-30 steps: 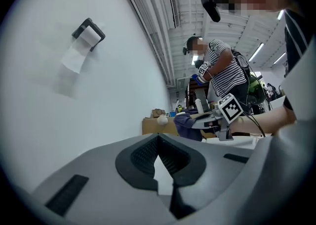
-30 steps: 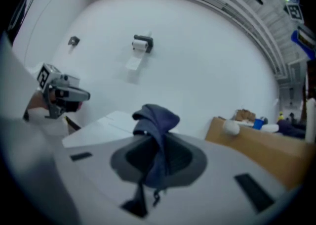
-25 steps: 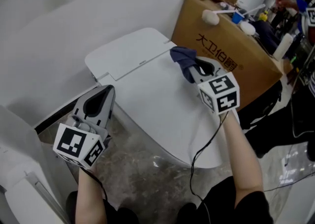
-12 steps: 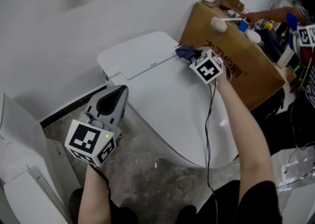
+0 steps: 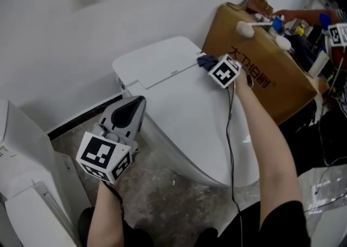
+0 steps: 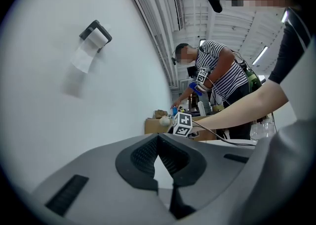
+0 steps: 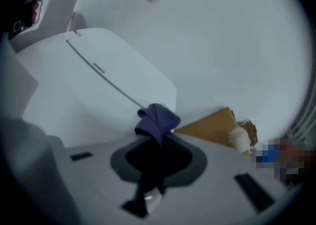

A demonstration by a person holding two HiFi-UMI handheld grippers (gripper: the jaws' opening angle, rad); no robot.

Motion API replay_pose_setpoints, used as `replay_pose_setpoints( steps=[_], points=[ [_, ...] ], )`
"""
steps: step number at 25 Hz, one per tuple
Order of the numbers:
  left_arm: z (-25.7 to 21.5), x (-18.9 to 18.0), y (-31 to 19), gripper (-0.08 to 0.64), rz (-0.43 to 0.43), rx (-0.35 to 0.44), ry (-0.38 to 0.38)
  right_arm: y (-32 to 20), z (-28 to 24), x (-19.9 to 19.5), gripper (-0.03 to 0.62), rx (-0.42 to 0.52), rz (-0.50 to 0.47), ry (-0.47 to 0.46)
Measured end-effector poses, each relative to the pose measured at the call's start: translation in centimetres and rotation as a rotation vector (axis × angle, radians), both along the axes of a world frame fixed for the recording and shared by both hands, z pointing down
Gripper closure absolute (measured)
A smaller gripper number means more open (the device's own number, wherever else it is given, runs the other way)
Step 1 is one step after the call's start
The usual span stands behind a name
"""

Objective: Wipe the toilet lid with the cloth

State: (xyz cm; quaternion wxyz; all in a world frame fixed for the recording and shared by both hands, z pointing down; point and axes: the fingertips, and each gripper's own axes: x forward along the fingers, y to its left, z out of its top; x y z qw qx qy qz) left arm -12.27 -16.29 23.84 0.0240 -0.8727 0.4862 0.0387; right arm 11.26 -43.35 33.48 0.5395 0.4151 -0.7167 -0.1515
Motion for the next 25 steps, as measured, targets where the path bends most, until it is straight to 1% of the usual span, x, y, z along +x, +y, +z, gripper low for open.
replay_pose_setpoints(
  steps=[5,8,11,25],
  points=[
    [0.4,-0.2,-0.2,0.546,-0.001,-0.012,0.001,1.4,1.1,-2.2,0.525,-0.052,-0.060,-0.030],
    [0.9,-0.1,-0.3,0.546,-0.001,-0.021,-0.003,2.2,1.6,-2.7,0.525,-0.074,-0.070,-0.019],
    [1.1,0.0,-0.5,0.546,0.001,-0.025,-0.005,2.9,1.6,-3.1,0.525,-0.071,-0.085,-0.014],
    [1.6,0.4,-0.8,0.547,0.011,-0.031,-0.022,8.5,1.6,-6.0,0.525,-0.102,-0.181,-0.061]
  ],
)
